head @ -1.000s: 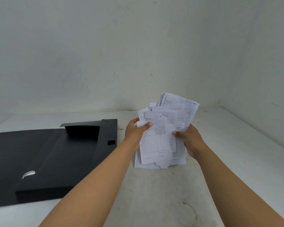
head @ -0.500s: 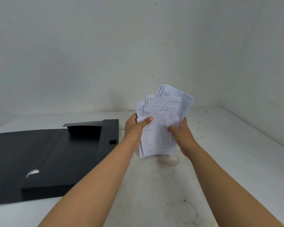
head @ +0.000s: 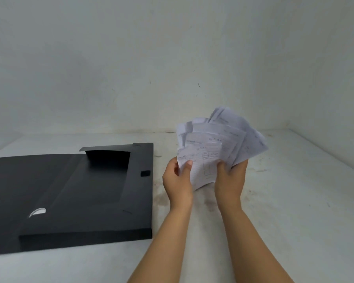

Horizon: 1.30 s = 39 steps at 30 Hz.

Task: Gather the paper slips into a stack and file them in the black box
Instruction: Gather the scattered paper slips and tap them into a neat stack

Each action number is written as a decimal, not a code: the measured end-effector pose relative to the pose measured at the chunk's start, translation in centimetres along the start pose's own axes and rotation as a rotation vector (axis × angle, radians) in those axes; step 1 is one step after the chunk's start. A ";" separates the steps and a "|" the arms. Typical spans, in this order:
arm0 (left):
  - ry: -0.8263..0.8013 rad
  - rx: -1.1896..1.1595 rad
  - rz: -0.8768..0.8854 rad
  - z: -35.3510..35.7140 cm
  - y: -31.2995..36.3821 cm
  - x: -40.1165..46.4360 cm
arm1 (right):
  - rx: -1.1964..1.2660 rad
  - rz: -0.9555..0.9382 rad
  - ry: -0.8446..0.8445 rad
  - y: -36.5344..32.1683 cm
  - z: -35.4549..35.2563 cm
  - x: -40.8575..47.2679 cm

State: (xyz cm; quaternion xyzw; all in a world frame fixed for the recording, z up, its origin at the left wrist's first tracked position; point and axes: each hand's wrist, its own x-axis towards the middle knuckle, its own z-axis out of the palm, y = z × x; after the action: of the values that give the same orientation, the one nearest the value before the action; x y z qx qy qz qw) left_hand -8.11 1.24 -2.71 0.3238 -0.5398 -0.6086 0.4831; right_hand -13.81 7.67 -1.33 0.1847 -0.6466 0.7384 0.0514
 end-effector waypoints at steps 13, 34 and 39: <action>-0.055 0.028 0.038 -1.1 0.4 1.4 | -0.086 -0.049 -0.110 -0.8 -0.7 0.2; -0.125 0.132 0.202 0.3 -0.2 0.3 | -0.235 -0.098 -0.105 0.1 -0.9 -0.1; -0.204 0.209 0.237 0.2 0.4 0.0 | -0.244 -0.058 -0.139 -0.1 -1.1 -0.2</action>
State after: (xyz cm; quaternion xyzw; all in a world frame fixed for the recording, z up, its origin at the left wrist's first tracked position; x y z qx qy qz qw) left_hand -8.18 1.36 -2.29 0.2428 -0.6806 -0.5177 0.4580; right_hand -13.81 8.80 -1.43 0.2463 -0.7280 0.6379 0.0497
